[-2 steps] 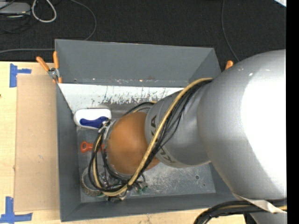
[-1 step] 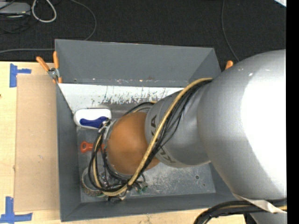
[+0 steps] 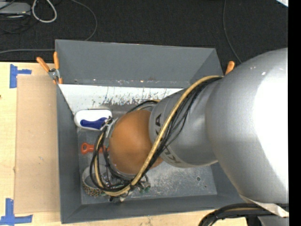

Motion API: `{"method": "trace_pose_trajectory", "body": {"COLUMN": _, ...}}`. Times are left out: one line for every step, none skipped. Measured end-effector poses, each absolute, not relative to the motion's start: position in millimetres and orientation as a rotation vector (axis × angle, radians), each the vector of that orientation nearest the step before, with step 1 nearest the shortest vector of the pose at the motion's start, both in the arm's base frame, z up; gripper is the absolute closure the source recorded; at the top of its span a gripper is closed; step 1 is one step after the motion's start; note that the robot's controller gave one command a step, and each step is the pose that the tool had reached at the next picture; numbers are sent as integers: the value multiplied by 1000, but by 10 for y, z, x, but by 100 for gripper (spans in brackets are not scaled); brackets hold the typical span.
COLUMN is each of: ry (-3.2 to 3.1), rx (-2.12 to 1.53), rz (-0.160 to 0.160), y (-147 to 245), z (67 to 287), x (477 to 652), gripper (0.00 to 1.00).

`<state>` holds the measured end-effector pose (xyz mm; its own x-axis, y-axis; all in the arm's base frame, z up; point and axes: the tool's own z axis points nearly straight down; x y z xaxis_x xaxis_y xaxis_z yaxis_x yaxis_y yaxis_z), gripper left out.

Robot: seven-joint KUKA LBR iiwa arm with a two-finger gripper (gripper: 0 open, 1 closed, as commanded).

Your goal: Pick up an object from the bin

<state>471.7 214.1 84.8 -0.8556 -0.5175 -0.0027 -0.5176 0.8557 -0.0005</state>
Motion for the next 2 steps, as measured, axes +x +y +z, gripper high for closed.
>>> {"method": "trace_pose_trajectory", "body": {"ry": 3026, "rx": -843, "rz": 0, "y": 2141, "z": 1026, "x": 4710, "gripper": 100}}
{"method": "trace_pose_trajectory", "body": {"ry": 3024, "rx": -841, "rz": 1, "y": 2145, "z": 1199, "x": 4714, "gripper": 100}}
